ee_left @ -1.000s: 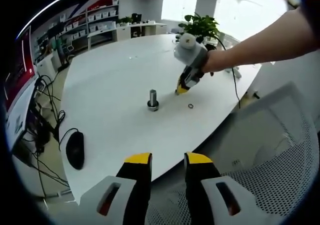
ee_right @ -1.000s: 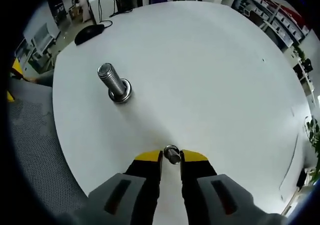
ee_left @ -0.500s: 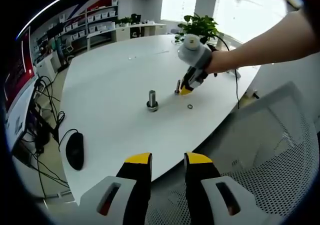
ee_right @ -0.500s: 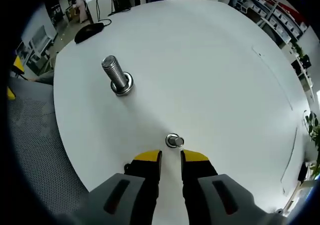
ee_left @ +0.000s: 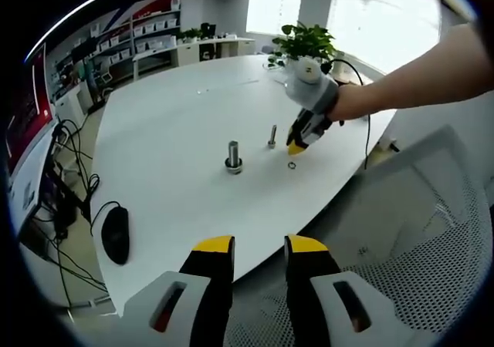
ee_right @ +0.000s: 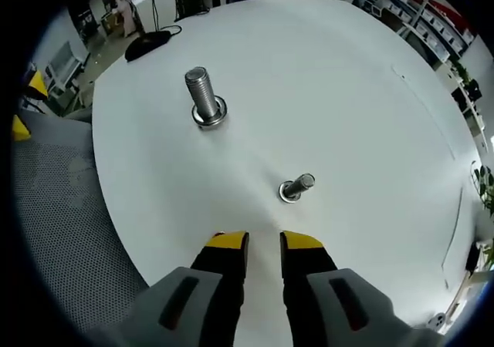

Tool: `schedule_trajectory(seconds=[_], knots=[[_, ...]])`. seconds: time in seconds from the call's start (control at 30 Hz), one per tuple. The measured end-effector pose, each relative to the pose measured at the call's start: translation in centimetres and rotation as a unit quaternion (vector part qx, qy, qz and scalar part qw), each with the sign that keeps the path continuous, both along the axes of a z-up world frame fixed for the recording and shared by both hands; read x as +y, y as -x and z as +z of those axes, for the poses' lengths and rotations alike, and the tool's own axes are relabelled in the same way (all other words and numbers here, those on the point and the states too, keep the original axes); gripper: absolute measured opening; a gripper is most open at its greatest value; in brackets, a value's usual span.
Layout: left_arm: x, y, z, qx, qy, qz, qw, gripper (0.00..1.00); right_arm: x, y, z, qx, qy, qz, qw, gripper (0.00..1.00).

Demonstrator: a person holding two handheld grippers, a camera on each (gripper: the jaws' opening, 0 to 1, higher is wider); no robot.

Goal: Place the washer onto the threaded stud by aligning its center hole with the stud, sliding it down to the base, and recovering from edge contact or off-axis alignment until the washer reaches the visible bottom stop.

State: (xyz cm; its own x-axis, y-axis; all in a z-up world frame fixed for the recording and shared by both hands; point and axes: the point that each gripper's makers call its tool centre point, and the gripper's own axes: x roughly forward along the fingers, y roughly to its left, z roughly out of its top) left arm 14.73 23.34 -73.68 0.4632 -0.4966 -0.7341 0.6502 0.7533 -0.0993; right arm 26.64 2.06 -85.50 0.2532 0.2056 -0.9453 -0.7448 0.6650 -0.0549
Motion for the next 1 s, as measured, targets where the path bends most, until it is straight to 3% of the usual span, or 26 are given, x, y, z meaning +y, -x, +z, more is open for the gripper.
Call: schedule_trajectory(seconds=[0.37, 1.0], knots=[[0.0, 0.0, 0.0, 0.001, 0.001, 0.001, 1.0, 0.24, 1.1, 1.7, -0.4, 0.01, -0.01, 0.019, 0.9997, 0.21], [0.0, 0.0, 0.0, 0.003, 0.001, 0.0, 1.0, 0.24, 1.4, 2.4, -1.4, 0.024, -0.004, 0.036, 0.9991, 0.22]])
